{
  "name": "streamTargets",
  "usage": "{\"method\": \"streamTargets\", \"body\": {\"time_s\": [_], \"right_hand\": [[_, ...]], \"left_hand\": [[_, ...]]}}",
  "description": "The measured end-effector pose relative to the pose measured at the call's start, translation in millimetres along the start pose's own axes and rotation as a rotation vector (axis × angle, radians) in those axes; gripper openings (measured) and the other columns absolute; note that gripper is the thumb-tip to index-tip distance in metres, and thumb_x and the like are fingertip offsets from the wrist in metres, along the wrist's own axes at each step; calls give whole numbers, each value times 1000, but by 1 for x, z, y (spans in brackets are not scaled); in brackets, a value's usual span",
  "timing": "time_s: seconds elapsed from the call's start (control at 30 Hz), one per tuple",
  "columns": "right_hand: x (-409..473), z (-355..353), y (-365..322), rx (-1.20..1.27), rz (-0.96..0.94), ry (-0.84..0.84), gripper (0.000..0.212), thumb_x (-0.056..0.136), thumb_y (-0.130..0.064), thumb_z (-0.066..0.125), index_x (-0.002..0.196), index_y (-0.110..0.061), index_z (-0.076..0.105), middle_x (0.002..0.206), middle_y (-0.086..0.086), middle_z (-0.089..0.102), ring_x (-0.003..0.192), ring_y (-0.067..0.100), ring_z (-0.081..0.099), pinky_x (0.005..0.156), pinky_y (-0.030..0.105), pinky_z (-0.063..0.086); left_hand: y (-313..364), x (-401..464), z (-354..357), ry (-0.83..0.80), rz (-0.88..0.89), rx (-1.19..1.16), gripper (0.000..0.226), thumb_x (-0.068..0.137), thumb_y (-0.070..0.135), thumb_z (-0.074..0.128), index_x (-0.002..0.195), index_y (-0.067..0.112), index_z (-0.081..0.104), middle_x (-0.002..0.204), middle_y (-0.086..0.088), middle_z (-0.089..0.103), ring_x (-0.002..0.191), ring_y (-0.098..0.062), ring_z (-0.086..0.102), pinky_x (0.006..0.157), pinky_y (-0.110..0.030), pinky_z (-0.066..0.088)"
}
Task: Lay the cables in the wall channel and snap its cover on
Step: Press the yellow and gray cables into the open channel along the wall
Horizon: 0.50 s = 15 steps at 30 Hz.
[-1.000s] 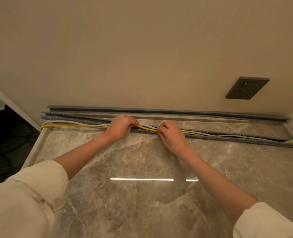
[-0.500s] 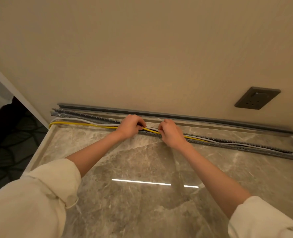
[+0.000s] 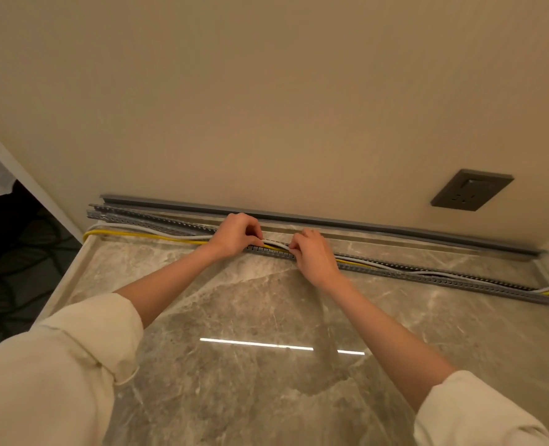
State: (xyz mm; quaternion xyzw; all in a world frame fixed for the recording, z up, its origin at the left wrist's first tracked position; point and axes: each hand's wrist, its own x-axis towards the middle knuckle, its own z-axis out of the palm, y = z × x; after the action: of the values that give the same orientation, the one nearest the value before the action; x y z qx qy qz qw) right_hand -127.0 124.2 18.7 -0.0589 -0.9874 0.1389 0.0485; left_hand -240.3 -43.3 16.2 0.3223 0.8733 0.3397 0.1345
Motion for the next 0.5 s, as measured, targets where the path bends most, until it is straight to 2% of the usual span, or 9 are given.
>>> {"method": "streamTargets", "body": {"time_s": [0.13, 0.23, 0.3, 0.4, 0.5], "right_hand": [[9, -9, -7, -38, 62, -72, 13, 87, -7, 60, 87, -11, 72, 95, 8, 67, 93, 26, 59, 79, 37, 49], [10, -9, -15, -191, 10, -107, 17, 81, 4, 55, 86, -5, 69, 94, 13, 66, 95, 30, 58, 74, 35, 44], [6, -5, -19, -272, -27, -106, 19, 80, 6, 54, 90, -3, 67, 100, 16, 63, 101, 32, 53, 79, 37, 44], [2, 2, -25, -352, -24, -115, 20, 81, 0, 56, 99, -3, 66, 106, 16, 62, 106, 32, 50, 89, 39, 43], [2, 4, -32, -386, -1, -89, 20, 83, -10, 57, 101, -4, 63, 104, 14, 65, 104, 31, 53, 88, 38, 43]], "left_hand": [[-10, -11, -9, -15, 46, 63, 13, 77, 11, 73, 90, 15, 75, 92, 0, 74, 85, -10, 66, 78, -24, 49], [-21, -20, -23, 12, 34, 116, 17, 78, 15, 74, 95, 15, 74, 96, -2, 74, 88, -15, 65, 76, -26, 47], [-30, -25, -33, 33, 24, 142, 19, 78, 16, 74, 96, 15, 73, 97, -3, 74, 89, -17, 65, 77, -28, 47], [-43, -35, -48, 72, 1, 207, 24, 75, 17, 76, 98, 14, 71, 101, -5, 72, 95, -22, 64, 82, -33, 48], [-56, -49, -59, 118, 6, 275, 28, 74, 23, 77, 99, 13, 69, 105, -6, 68, 101, -24, 59, 88, -36, 45]]}}
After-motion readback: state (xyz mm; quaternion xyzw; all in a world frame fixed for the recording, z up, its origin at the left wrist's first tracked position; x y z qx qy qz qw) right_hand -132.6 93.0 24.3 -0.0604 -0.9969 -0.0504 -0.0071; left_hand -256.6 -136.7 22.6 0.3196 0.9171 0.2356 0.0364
